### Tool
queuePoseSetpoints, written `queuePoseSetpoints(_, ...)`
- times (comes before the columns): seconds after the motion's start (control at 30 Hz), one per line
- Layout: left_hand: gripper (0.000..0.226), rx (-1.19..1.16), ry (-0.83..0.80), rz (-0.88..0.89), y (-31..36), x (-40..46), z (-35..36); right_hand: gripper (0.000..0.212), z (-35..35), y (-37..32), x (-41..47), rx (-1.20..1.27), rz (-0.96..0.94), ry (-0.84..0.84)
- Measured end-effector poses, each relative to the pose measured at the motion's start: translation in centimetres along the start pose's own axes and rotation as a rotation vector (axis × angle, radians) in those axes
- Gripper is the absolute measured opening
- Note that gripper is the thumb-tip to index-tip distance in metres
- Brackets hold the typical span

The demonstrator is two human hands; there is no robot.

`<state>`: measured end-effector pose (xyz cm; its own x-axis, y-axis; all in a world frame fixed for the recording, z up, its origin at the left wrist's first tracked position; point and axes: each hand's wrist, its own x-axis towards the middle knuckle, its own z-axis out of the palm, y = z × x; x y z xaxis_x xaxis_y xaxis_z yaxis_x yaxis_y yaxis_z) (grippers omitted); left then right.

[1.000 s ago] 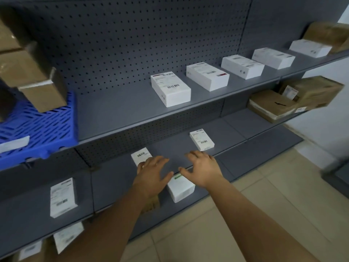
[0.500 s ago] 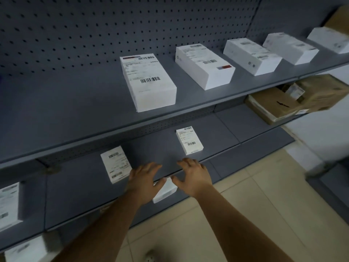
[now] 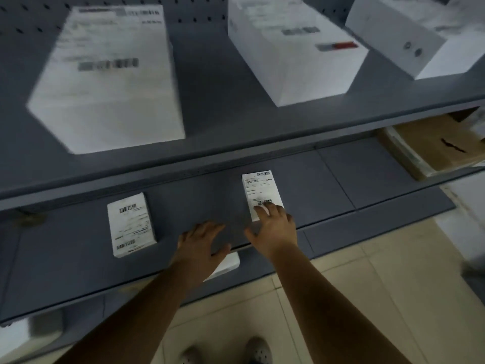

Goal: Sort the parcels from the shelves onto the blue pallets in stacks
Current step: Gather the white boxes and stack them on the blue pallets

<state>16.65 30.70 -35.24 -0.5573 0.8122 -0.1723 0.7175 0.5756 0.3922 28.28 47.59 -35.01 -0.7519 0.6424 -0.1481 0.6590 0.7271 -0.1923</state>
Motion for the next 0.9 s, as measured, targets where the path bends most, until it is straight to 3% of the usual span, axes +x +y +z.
queuePoseSetpoints(0.17,0.082,0.0,-0.016,-0.076,1.3,3.1,3.1,0.07,3.3,3.3,4.1,-0.004,-0.056,-0.03)
queuePoseSetpoints(0.4,0.075,-0.014,0.085,-0.09,2.2,6.4,6.3,0.073,6.1,5.8,6.7,-0.024,-0.119,-0.026)
queuePoseSetpoints(0.6,0.074,-0.031,0.114,-0.128,1.9,6.4,7.9,0.078,7.7,4.9,8.1,-0.005,-0.119,0.008)
queuePoseSetpoints(0.9,0.062,-0.048,0.137,-0.217,-0.4,4.9,6.8,0.088,8.0,4.0,8.5,-0.063,-0.083,-0.106)
